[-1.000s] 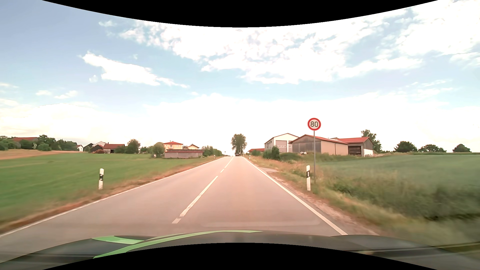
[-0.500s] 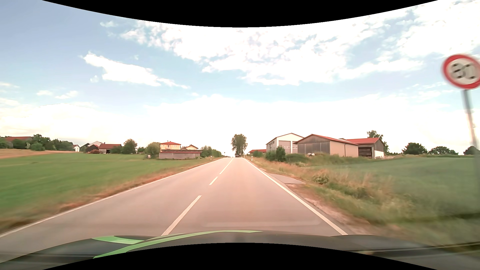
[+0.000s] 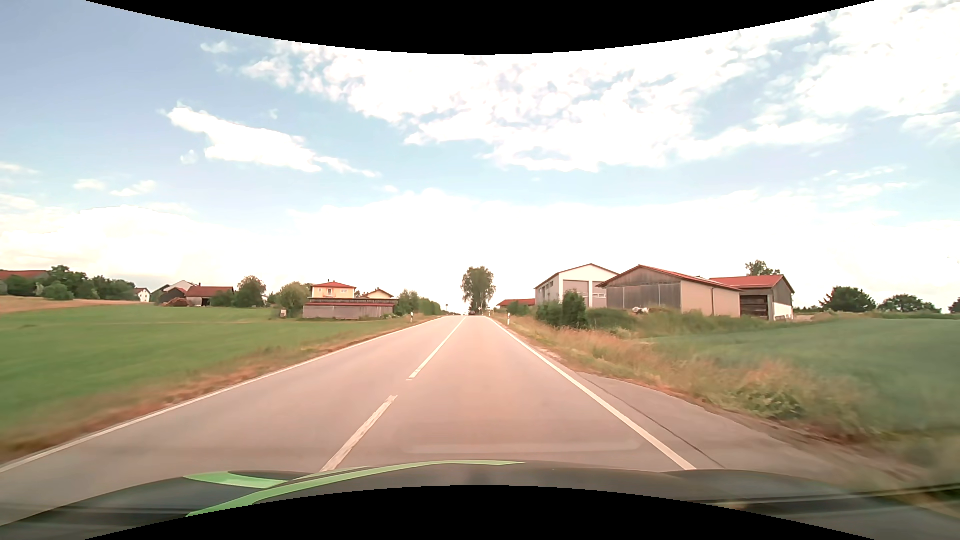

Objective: Follow the waypoints while adhering to traffic rules and regulations

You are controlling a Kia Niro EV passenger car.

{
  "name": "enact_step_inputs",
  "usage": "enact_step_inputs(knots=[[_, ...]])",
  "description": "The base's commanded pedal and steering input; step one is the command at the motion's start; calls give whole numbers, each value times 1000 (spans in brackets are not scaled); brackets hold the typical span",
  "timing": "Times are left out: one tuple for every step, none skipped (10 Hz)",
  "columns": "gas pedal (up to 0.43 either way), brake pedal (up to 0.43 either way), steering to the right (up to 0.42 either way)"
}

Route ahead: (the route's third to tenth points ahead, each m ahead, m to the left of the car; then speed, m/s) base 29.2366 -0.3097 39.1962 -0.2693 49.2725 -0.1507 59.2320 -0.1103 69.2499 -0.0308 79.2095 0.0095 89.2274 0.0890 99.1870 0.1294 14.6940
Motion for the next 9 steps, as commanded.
enact_step_inputs(knots=[[209, 0, 0], [209, 0, 0], [197, 0, 0], [197, 0, 0], [189, 0, 0], [177, 0, 0], [157, 0, 0], [150, 0, -1], [150, 0, -2]])
